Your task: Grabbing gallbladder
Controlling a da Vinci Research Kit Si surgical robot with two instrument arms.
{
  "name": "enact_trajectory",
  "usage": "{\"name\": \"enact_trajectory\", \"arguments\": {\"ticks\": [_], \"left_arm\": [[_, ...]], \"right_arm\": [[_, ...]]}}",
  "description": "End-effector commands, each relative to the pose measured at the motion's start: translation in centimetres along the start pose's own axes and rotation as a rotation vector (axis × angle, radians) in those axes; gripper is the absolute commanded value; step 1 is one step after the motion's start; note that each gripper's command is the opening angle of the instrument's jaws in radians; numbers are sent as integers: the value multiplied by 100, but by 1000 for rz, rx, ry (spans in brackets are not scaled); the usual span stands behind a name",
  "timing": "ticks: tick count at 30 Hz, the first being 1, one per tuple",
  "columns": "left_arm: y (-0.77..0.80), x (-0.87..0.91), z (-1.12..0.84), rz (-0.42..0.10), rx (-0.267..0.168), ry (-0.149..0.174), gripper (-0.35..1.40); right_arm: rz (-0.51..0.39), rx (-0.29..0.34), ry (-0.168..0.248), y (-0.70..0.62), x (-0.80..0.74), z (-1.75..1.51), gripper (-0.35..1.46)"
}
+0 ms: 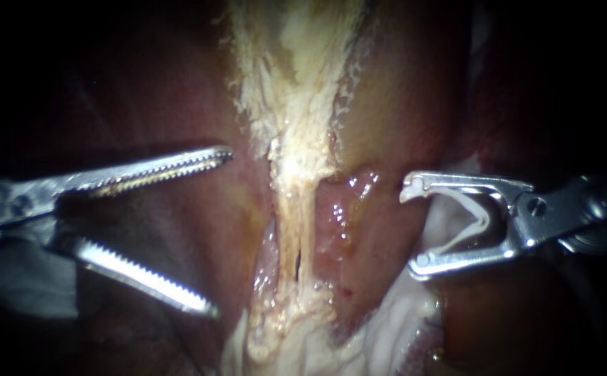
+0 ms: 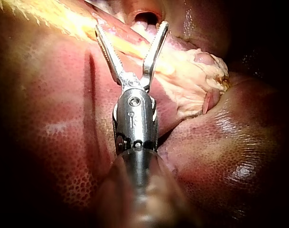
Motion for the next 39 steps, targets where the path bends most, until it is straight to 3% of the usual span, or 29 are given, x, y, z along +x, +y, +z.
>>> {"name": "enact_trajectory", "arguments": {"ticks": [1, 8, 11, 14, 18, 23, 29, 39], "left_arm": [[0, 0, 0, 0, 0, 0, 98], [0, 0, 1, 0, -3, 1, 98], [0, 0, 4, 6, -31, 8, 99], [0, -2, 10, -115, -128, 22, 93], [1, -3, 23, -237, -235, 33, 74], [8, -2, 42, -353, -310, 85, 59], [19, 6, 57, -414, -362, 155, 51], [37, 33, 57, -500, -432, 234, 36]], "right_arm": [[0, 0, 0, 0, 0, 0, 57], [0, 0, 0, -1, 1, -1, 57], [0, 0, 0, -1, 1, -1, 57], [0, 0, 0, -1, 1, 0, 57], [0, 0, 0, 0, 1, 0, 57], [0, 0, 0, 0, 1, -1, 57], [0, 0, 0, 0, 0, -1, 57], [0, 0, 0, 0, 0, -1, 57]]}}
